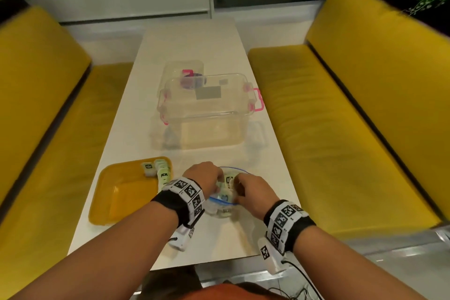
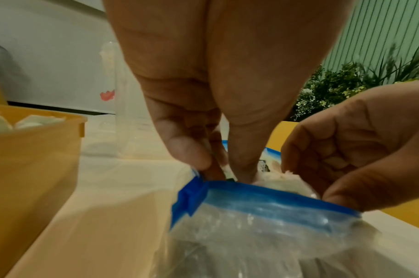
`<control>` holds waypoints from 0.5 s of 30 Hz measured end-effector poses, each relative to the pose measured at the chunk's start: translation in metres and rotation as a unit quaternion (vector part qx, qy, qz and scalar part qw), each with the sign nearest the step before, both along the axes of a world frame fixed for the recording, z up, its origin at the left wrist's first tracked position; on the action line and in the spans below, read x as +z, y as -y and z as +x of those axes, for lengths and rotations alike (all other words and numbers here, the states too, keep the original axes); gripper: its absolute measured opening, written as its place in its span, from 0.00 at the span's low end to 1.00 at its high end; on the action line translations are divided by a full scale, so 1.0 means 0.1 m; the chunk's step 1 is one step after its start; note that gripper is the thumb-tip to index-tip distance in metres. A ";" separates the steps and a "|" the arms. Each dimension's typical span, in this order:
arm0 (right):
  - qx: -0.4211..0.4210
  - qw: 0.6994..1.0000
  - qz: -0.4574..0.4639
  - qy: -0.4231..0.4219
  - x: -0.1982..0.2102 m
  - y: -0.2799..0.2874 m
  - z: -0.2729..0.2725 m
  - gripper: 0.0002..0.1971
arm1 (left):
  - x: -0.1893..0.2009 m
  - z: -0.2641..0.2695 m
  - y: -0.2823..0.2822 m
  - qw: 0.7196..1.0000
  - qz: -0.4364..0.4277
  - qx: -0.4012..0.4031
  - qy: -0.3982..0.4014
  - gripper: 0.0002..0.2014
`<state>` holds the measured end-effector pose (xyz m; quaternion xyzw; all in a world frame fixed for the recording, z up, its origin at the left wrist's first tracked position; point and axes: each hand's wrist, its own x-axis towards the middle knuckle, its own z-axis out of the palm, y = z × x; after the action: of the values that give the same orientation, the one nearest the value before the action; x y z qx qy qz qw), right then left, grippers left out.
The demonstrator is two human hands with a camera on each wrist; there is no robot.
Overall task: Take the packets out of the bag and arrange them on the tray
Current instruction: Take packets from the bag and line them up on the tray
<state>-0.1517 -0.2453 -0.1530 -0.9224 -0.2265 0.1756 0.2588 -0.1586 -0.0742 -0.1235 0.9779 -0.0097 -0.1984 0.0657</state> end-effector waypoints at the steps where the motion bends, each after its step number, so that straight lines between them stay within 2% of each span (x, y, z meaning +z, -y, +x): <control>1: 0.005 1.000 0.005 -0.002 -0.01 0.01 -0.01 0.09 | 0.00 -0.02 0.01 1.000 -0.005 0.006 0.001 0.13; 6: 0.017 0.999 0.024 -0.017 -0.04 0.05 -0.02 0.07 | 0.00 -0.11 0.00 0.999 -0.041 0.028 0.017 0.04; 9: 0.012 0.999 0.041 -0.021 -0.02 0.05 -0.03 0.10 | 0.04 -0.16 -0.04 0.991 -0.110 0.053 0.060 0.05; 12: 0.002 0.997 0.066 -0.028 0.03 0.04 0.00 0.14 | 0.10 -0.17 -0.07 0.968 -0.211 0.082 0.108 0.06; 15: -0.007 0.994 0.110 -0.016 0.09 0.01 0.02 0.14 | 0.16 -0.16 -0.05 0.938 -0.305 0.115 0.114 0.07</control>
<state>-0.1500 -0.2464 -0.1435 -0.8870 -0.2337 0.1629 0.3636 -0.1746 -0.0694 -0.1071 0.9212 0.0354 -0.0642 0.3820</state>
